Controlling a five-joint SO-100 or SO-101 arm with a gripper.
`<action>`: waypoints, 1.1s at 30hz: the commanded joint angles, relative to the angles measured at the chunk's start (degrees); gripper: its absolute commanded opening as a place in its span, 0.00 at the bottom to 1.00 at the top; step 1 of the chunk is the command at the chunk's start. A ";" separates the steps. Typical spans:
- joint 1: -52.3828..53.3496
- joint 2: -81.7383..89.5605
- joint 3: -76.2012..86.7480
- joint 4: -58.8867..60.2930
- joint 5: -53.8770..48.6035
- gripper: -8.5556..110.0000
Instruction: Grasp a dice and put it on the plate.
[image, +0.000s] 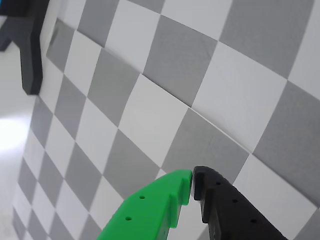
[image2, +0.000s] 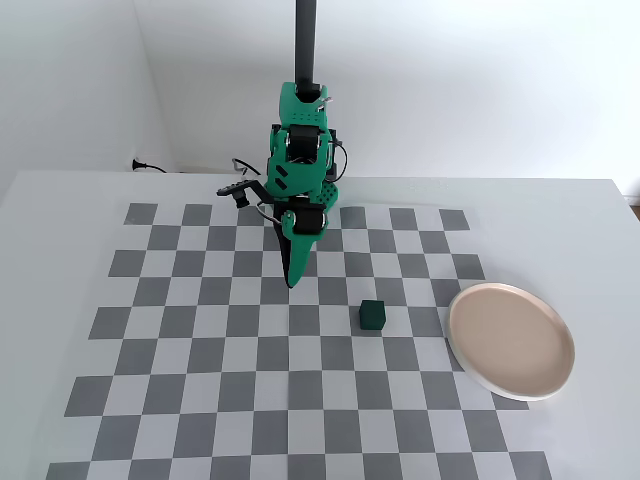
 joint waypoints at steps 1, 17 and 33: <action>-1.14 0.70 -0.88 0.00 -13.71 0.04; -15.29 0.53 -0.88 2.11 -65.30 0.04; -25.40 0.44 -4.57 0.70 -69.70 0.23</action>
